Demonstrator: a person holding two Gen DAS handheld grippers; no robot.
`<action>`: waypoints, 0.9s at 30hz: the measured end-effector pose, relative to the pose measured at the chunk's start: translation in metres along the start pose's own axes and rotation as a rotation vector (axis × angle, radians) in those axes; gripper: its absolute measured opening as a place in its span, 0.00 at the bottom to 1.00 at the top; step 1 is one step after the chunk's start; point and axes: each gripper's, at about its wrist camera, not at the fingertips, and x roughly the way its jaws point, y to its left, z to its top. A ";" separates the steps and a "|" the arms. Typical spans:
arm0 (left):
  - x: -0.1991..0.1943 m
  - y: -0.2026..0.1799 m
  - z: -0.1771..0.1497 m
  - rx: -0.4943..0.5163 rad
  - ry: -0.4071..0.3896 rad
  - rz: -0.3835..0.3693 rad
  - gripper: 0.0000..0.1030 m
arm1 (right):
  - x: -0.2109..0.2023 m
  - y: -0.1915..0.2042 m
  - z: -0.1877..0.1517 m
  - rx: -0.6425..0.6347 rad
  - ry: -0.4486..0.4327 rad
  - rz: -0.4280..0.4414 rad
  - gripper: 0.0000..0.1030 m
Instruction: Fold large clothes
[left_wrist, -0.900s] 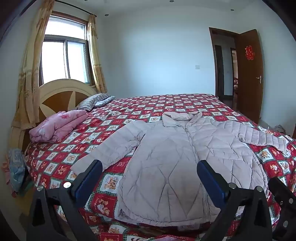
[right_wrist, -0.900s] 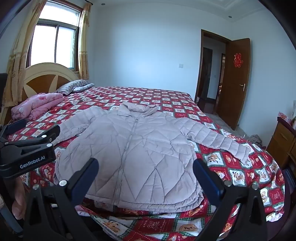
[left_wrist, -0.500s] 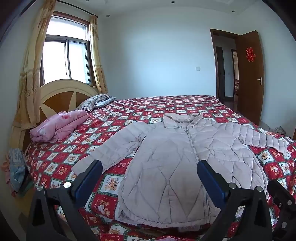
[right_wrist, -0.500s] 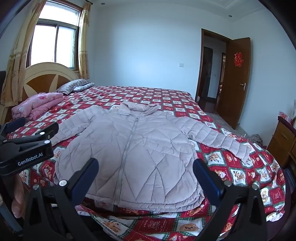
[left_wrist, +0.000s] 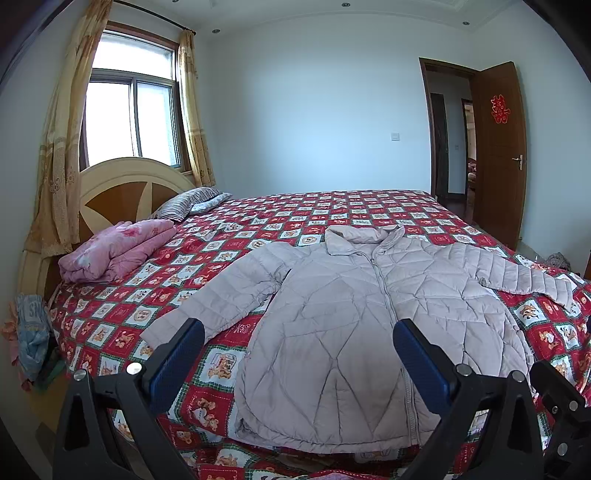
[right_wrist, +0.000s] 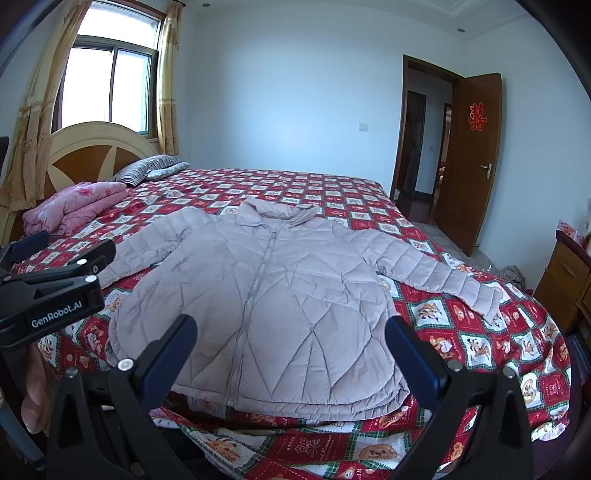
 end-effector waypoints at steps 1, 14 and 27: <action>0.000 0.000 0.000 0.000 -0.001 0.000 0.99 | 0.000 0.000 0.000 0.000 0.000 0.001 1.00; 0.001 0.000 -0.001 -0.006 -0.004 0.001 0.99 | 0.000 0.000 -0.003 -0.002 0.004 0.002 1.00; 0.001 0.001 -0.002 -0.007 -0.004 0.001 0.99 | 0.001 0.002 -0.003 -0.002 0.009 0.004 1.00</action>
